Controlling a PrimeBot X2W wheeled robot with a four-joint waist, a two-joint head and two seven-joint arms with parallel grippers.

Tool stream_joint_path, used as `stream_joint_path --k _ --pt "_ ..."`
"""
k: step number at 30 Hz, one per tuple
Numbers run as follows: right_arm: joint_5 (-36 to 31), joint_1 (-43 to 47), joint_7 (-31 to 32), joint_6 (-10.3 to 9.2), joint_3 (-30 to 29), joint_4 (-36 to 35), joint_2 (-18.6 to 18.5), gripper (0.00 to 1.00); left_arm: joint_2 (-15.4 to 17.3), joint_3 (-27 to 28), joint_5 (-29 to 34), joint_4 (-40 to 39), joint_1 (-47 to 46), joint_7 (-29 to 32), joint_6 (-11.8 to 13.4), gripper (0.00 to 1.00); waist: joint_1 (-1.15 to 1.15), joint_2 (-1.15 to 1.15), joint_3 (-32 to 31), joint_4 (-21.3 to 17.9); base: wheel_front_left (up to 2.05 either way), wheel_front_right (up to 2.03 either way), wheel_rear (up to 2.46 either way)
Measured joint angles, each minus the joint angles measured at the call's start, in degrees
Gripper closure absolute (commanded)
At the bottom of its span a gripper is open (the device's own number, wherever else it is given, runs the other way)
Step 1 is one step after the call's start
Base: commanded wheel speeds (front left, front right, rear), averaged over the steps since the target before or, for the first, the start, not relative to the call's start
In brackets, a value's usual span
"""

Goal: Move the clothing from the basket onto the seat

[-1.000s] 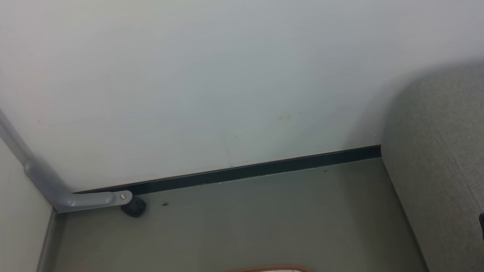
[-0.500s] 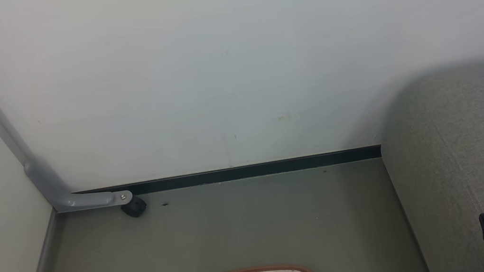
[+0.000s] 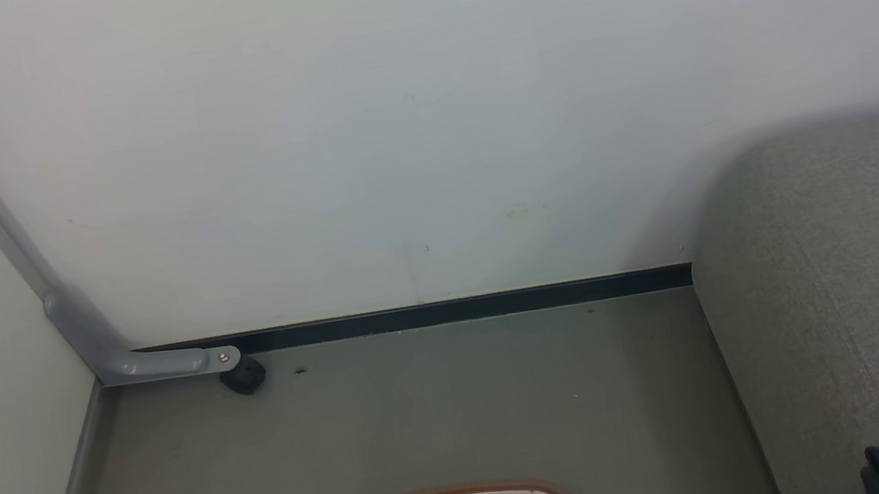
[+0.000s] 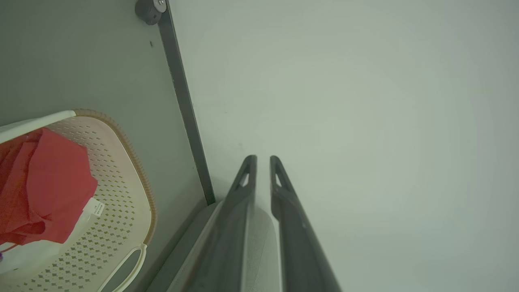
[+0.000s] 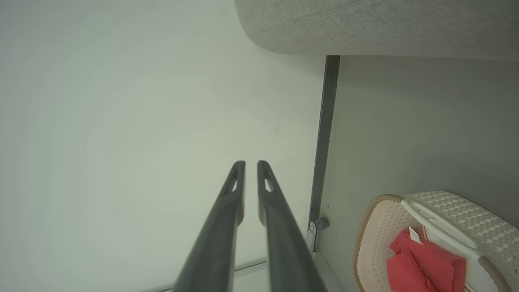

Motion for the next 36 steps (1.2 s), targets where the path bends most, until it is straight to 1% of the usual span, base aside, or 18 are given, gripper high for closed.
stream_joint_path --k 10,19,20,26,29,32,36 --pt "-0.71 0.97 -1.79 -0.02 0.80 0.18 0.31 0.00 -0.10 -0.81 0.01 0.70 0.93 -1.70 0.00 0.00 0.00 0.00 -0.12 -0.12 0.00 0.00 0.00" --pt "-3.72 0.97 -3.68 -0.09 0.79 -1.36 0.29 0.00 -0.08 -0.68 0.57 0.70 0.92 -3.72 0.00 0.00 0.00 0.00 -0.38 -0.21 0.00 0.00 0.00" --pt "-4.17 0.97 -3.88 -0.47 0.73 -1.59 0.27 0.00 -0.09 -0.60 0.65 0.69 0.92 -3.90 0.00 0.00 0.00 0.00 -0.41 -0.22 0.00 0.00 0.00" --pt "-5.89 0.97 -5.10 -1.09 0.93 -2.90 0.24 0.00 -0.07 0.05 3.03 0.37 0.85 -4.99 0.00 0.00 0.00 0.00 -0.64 -0.26 0.00 0.00 0.00" --pt "-7.84 0.97 -5.66 -1.67 1.09 -3.77 0.22 0.00 -0.05 0.35 4.04 -0.21 0.83 -5.69 0.00 0.00 0.00 0.00 -0.77 -0.27 0.00 0.00 0.00" --pt "-10.82 0.96 -6.66 -2.74 1.41 -5.50 0.21 0.00 -0.03 0.78 7.44 -1.45 0.66 -6.48 0.13 0.00 0.00 0.00 -0.95 -0.27 0.00 0.00 0.00" --pt "-13.94 0.94 -7.62 -4.08 1.99 -7.20 0.15 0.00 -0.01 0.73 11.57 -3.18 0.64 -7.48 1.27 0.00 0.00 0.00 -1.09 -0.31 0.00 0.00 0.00"
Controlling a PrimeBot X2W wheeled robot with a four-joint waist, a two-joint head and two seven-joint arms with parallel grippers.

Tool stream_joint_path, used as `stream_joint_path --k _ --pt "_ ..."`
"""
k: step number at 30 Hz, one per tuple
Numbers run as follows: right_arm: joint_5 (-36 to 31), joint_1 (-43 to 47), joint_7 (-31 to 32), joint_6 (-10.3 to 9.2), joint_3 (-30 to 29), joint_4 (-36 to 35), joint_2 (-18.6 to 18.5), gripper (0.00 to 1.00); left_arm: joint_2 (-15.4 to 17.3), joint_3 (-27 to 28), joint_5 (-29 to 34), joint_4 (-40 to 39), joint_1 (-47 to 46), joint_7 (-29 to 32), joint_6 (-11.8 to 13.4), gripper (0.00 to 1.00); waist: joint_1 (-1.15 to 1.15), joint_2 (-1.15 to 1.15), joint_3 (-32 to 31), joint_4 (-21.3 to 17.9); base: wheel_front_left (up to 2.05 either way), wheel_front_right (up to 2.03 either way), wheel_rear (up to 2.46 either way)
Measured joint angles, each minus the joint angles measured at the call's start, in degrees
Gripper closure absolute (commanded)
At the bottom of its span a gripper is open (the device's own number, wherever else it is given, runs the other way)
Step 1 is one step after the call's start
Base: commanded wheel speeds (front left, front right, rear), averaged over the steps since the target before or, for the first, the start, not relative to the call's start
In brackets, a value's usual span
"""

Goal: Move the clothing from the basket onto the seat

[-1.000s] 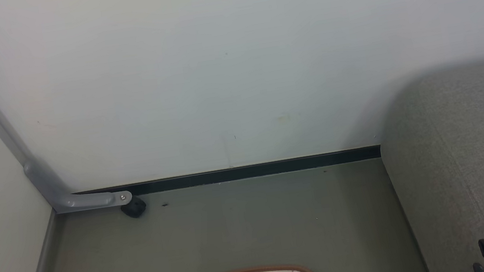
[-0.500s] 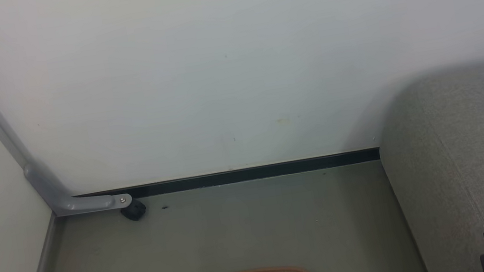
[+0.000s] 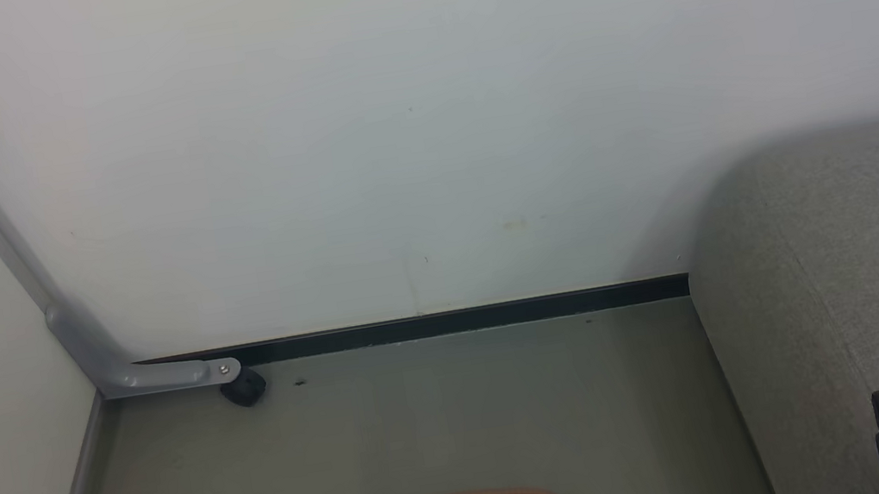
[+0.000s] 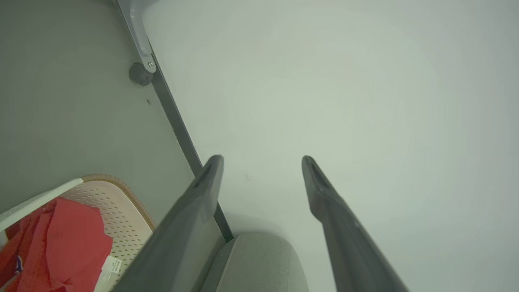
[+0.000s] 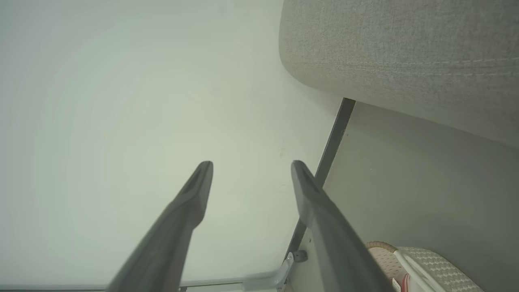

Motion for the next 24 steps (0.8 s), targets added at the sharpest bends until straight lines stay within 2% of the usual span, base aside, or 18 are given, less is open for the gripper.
stream_joint_path --k 8,24 --pt "-8.57 -0.01 -1.55 -1.00 2.29 -3.01 -0.10 0.00 0.11 -1.62 8.91 -3.58 0.00 -1.59 4.16 0.00 0.00 0.00 -0.26 -0.14 0.00 0.00 0.00" --pt "-28.77 0.02 -5.01 -2.03 7.91 -5.15 -1.90 0.00 0.29 -6.09 30.27 -7.45 0.03 -5.03 7.24 0.00 0.00 0.00 -0.82 -0.46 0.00 0.00 0.00"
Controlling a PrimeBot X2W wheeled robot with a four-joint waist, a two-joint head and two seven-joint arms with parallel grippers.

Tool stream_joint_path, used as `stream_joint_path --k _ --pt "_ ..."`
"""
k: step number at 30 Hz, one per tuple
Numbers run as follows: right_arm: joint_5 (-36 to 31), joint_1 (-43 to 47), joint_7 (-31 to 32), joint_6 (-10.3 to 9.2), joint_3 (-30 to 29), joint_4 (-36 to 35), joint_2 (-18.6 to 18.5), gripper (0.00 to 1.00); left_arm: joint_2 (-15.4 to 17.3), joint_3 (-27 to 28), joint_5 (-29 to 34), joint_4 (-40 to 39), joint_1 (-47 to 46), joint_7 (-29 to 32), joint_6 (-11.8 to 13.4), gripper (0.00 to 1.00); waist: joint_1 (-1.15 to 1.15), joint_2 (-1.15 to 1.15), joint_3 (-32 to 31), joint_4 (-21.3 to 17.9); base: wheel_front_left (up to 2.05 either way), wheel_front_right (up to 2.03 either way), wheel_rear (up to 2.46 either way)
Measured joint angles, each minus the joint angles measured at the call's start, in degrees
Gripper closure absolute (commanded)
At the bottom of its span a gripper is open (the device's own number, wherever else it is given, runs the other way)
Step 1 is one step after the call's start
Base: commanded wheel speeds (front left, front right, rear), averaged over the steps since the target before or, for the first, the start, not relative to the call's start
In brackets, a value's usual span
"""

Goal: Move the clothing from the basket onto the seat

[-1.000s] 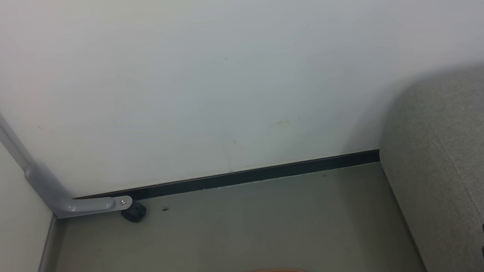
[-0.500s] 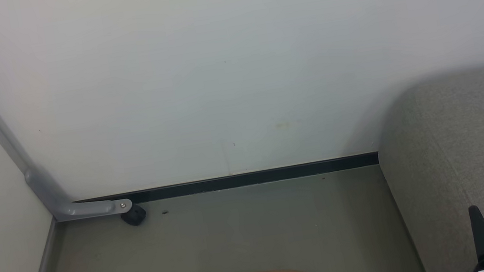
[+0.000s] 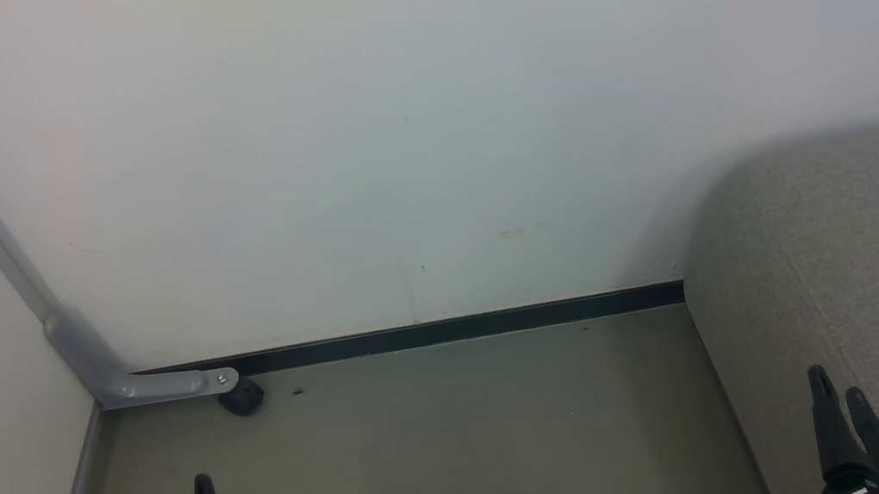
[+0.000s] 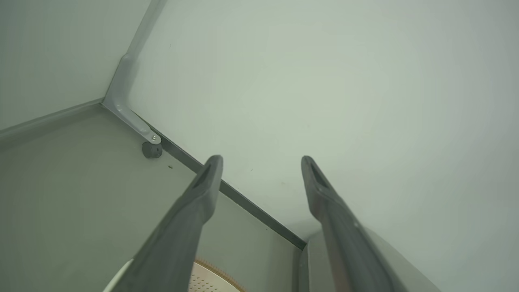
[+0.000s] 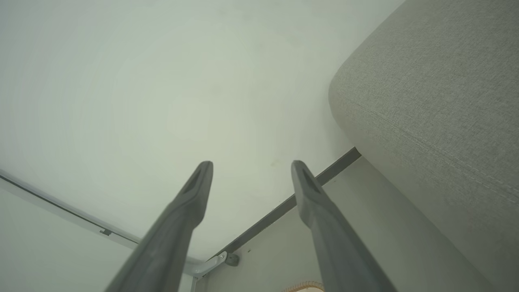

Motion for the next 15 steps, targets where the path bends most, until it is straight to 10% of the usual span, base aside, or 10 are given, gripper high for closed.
stream_joint_path --k 15 --pt "-14.38 0.19 -3.10 -2.49 2.35 -0.54 -0.37 0.00 0.18 -2.78 20.27 -0.03 0.08 -3.03 2.10 0.00 0.00 0.00 0.05 -0.30 0.00 0.00 0.00"
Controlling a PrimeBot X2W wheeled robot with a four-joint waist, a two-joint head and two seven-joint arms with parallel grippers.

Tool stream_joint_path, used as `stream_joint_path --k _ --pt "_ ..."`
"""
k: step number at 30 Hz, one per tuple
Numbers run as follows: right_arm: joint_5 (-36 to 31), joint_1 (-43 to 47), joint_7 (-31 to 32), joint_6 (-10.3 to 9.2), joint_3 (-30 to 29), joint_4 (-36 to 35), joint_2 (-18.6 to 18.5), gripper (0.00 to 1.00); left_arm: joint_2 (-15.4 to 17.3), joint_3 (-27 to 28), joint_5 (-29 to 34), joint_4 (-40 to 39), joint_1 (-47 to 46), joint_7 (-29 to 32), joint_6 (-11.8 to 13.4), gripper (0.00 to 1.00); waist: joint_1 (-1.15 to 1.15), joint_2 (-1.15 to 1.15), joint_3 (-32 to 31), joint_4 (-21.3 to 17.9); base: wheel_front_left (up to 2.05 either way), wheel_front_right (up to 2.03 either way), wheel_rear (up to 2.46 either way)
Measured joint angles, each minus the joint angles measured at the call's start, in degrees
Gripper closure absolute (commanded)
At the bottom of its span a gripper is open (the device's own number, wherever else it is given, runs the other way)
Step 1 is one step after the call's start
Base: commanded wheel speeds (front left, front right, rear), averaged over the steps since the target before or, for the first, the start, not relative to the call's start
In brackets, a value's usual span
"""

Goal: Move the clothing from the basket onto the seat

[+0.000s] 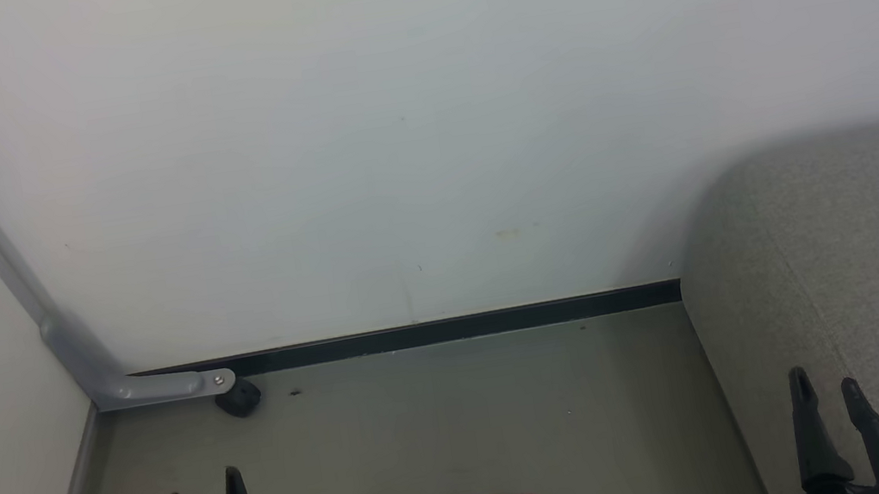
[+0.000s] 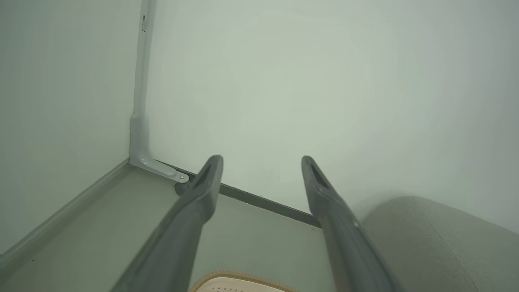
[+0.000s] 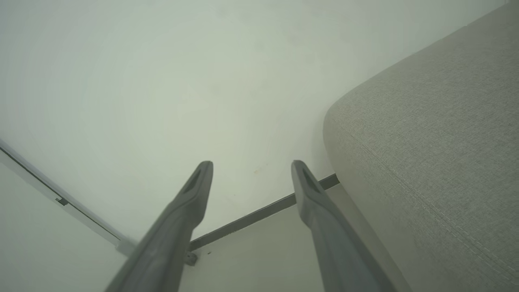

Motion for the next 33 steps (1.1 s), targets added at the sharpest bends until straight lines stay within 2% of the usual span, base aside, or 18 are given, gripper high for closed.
stream_joint_path --k 5,17,24,33 --pt "-4.38 0.00 -1.01 -0.52 0.46 0.42 -0.29 0.00 0.04 -0.63 5.79 0.23 0.00 -1.16 0.74 0.00 0.00 0.00 0.06 -0.15 0.00 0.00 0.00" --pt "-13.46 0.01 -3.50 -2.14 2.05 1.97 -0.34 0.00 0.32 -2.87 14.22 2.46 0.00 -3.47 2.45 0.00 0.00 0.00 0.11 -0.70 0.00 0.00 0.00" --pt "-18.72 0.02 -4.95 -3.00 3.58 5.14 -0.51 0.00 0.37 -4.86 18.81 5.88 -0.01 -4.98 3.25 0.00 0.00 0.00 -0.02 -1.19 0.00 0.00 0.00" --pt "-19.63 0.03 -5.02 -2.94 4.61 8.14 -0.54 0.00 0.43 -6.59 16.55 9.57 -0.03 -5.03 3.48 0.00 0.00 0.00 -0.19 -1.57 0.00 0.00 0.00"
